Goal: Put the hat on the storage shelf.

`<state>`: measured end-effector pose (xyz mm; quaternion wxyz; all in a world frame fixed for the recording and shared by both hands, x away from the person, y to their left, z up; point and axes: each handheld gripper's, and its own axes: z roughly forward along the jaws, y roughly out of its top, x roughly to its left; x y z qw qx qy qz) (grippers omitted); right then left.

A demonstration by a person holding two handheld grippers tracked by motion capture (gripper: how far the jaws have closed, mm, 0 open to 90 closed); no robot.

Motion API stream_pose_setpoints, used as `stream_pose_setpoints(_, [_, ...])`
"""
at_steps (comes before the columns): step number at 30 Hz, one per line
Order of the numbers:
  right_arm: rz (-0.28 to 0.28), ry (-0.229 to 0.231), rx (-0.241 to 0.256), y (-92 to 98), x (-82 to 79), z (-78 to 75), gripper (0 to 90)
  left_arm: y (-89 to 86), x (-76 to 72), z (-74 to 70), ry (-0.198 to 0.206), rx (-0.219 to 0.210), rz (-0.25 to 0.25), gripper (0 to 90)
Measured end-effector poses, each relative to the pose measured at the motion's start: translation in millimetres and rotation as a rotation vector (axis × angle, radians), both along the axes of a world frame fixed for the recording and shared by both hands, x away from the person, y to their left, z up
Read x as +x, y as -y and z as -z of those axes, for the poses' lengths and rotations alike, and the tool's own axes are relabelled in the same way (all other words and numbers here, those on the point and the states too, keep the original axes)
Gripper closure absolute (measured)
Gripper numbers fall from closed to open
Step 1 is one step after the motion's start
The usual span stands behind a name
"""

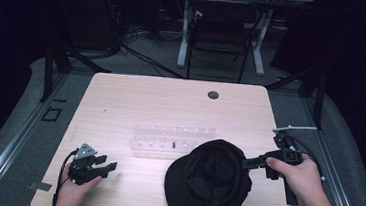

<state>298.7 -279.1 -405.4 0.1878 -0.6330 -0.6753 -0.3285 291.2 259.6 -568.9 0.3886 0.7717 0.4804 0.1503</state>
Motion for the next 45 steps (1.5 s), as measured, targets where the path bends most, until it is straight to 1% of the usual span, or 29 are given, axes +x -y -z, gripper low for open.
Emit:
stream_pose_setpoints(1, [-0.007,-0.002,0.013,0.0,0.0,-1.2,88.9,0.3,0.0,0.0,0.000,0.001,0.001,46.7])
stream_pose_setpoints(2, [0.002,-0.001,0.022,-1.1,-0.3,-2.4,88.9,0.7,0.1,0.3,0.005,0.000,-0.001,46.7])
stream_pose_setpoints(4, [-0.002,-0.003,0.030,-1.0,-0.4,-4.0,88.8,0.9,0.0,0.1,0.003,-0.001,-0.001,46.7])
stream_pose_setpoints(5, [0.004,-0.005,0.038,-1.8,-0.7,-5.8,88.9,1.0,0.0,0.0,0.005,-0.001,0.000,46.7])
stream_pose_setpoints(6, [0.001,-0.001,0.055,-2.2,-0.9,-8.8,88.8,1.2,-0.2,-0.1,0.005,-0.002,0.001,46.7])
stream_pose_setpoints(7, [0.001,-0.001,0.055,-2.2,-0.9,-8.8,88.8,1.2,-0.2,-0.1,0.005,-0.002,0.001,46.8])
stream_pose_setpoints(8, [0.000,0.000,0.083,-1.6,-0.7,-12.0,88.8,1.3,-0.3,-0.1,0.004,-0.002,0.001,46.8])
stream_pose_setpoints(9, [0.000,0.000,0.083,-1.6,-0.7,-12.0,88.8,1.3,-0.3,-0.1,0.004,-0.002,0.001,46.7])
stream_pose_setpoints(10, [0.011,0.004,0.112,-1.5,-0.8,-14.7,88.9,1.4,-0.4,-0.3,0.007,-0.002,0.000,46.8])
stream_pose_setpoints(12, [0.009,0.003,0.120,-1.1,-0.9,-16.3,88.9,1.3,-0.4,-0.4,0.007,-0.001,0.001,46.7])
stream_pose_setpoints(13, [0.013,0.012,0.132,-0.7,-1.2,-19.2,88.9,1.3,-0.4,-0.4,0.007,-0.001,0.001,46.7])
stream_pose_setpoints(14, [0.013,0.012,0.132,-0.7,-1.2,-19.2,88.9,1.4,-0.5,-0.3,0.006,-0.002,0.001,46.7])
stream_pose_setpoints(17, [0.027,0.024,0.168,-0.2,-1.5,-23.6,88.9,1.5,-0.4,-0.1,0.005,0.000,0.002,46.8])
stream_pose_setpoints(19, [0.026,0.033,0.178,0.7,-1.6,-26.7,88.9,1.3,-0.5,-0.9,-0.003,0.005,0.007,46.8])
stream_pose_setpoints(21, [0.039,0.048,0.192,1.1,-2.1,-31.6,88.9,1.7,-0.5,-0.4,0.003,0.001,0.004,46.8])
stream_pose_setpoints(25, [0.038,0.074,0.214,4.4,-2.4,-43.6,88.9,1.9,-0.6,-0.5,0.002,0.002,0.005,46.8])
stream_pose_setpoints(27, [0.043,0.084,0.215,5.5,-2.6,-47.9,88.9,1.9,-0.9,-0.7,0.003,0.000,0.006,47.2])
stream_pose_setpoints(28, [0.055,0.092,0.218,5.3,-2.9,-50.1,88.9,2.5,-1.2,-0.7,0.010,-0.003,0.004,47.3])
stream_pose_setpoints(29, [0.047,0.098,0.220,6.8,-2.7,-51.9,88.9,2.5,-1.5,-1.4,0.009,-0.002,0.008,47.4])
stream_pose_setpoints(32, [0.060,0.112,0.224,8.9,-2.2,-57.8,88.9,5.6,-3.1,-3.1,0.017,-0.016,0.012,47.5])
stream_pose_setpoints(35, [0.075,0.128,0.234,10.9,-0.7,-63.6,88.9,12.9,-5.8,-8.0,0.026,-0.022,0.043,47.5])
stream_pose_setpoints(38, [0.082,0.141,0.260,12.4,1.5,-68.5,88.9,23.1,-8.6,-15.4,0.045,-0.031,0.081,47.8])
stream_pose_setpoints(39, [0.086,0.145,0.268,12.5,2.3,-70.1,88.9,26.8,-9.5,-17.8,0.055,-0.036,0.091,47.9])
stream_pose_setpoints(40, [0.089,0.149,0.276,12.5,3.2,-71.6,88.9,31.4,-10.9,-22.2,0.054,-0.048,0.109,48.1])
stream_pose_setpoints(41, [0.093,0.151,0.290,11.6,4.7,-73.4,88.9,34.4,-11.6,-24.6,0.061,-0.060,0.120,48.3])
stream_pose_setpoints(45, [0.087,0.163,0.314,8.7,8.0,-77.9,88.8,43.9,-14.5,-33.4,0.074,-0.084,0.154,48.3])
